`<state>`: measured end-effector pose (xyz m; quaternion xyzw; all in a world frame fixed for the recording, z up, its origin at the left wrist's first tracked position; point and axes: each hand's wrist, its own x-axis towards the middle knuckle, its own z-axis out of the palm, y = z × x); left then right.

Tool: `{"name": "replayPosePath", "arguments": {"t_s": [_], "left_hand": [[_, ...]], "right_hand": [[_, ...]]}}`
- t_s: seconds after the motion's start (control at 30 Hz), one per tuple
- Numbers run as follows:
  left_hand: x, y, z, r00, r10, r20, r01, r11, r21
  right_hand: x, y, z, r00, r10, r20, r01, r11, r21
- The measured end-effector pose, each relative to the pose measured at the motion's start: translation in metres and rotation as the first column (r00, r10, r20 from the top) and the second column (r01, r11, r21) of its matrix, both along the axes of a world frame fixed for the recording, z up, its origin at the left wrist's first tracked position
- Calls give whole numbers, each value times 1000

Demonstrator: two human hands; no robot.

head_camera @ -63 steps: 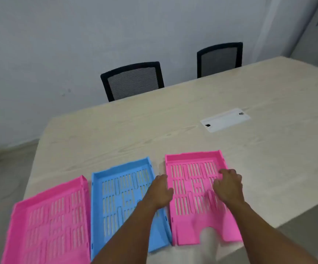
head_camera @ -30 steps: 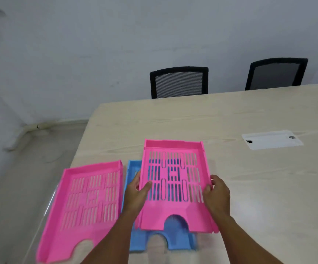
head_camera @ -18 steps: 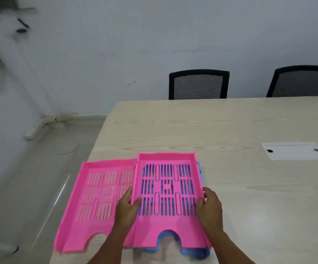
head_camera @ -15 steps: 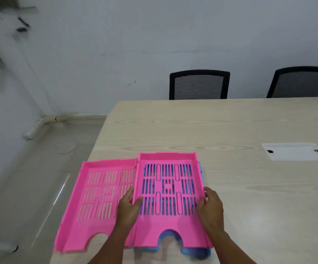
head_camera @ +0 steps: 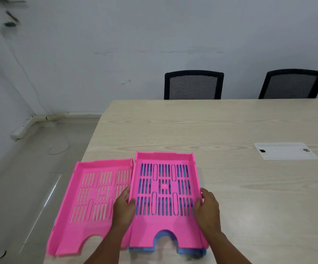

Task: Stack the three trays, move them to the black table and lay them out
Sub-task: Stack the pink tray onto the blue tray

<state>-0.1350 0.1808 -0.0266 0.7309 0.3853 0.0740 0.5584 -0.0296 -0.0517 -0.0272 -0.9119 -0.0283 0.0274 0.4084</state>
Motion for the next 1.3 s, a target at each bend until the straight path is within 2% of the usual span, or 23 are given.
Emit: {"name": "replayPosePath", "arguments": {"t_s": [0.13, 0.3, 0.6, 0.87, 1.3], "left_hand": [[0, -1, 2, 999, -12, -31, 12, 1000, 0], [3, -15, 2, 1000, 14, 0, -14, 1000, -27], [3, -8, 18, 1000, -1, -13, 2, 999, 40], [1, -6, 9, 998, -2, -57, 6, 998, 59], [-2, -8, 15, 999, -18, -41, 20, 998, 52]], "right_hand": [[-2, 0, 3, 1000, -13, 8, 13, 1000, 1], [4, -11, 4, 1000, -22, 13, 23, 999, -27], [-1, -5, 2, 1000, -7, 14, 7, 1000, 4], [-3, -2, 5, 999, -30, 10, 30, 1000, 1], [-2, -5, 1, 999, -23, -25, 23, 1000, 12]]}}
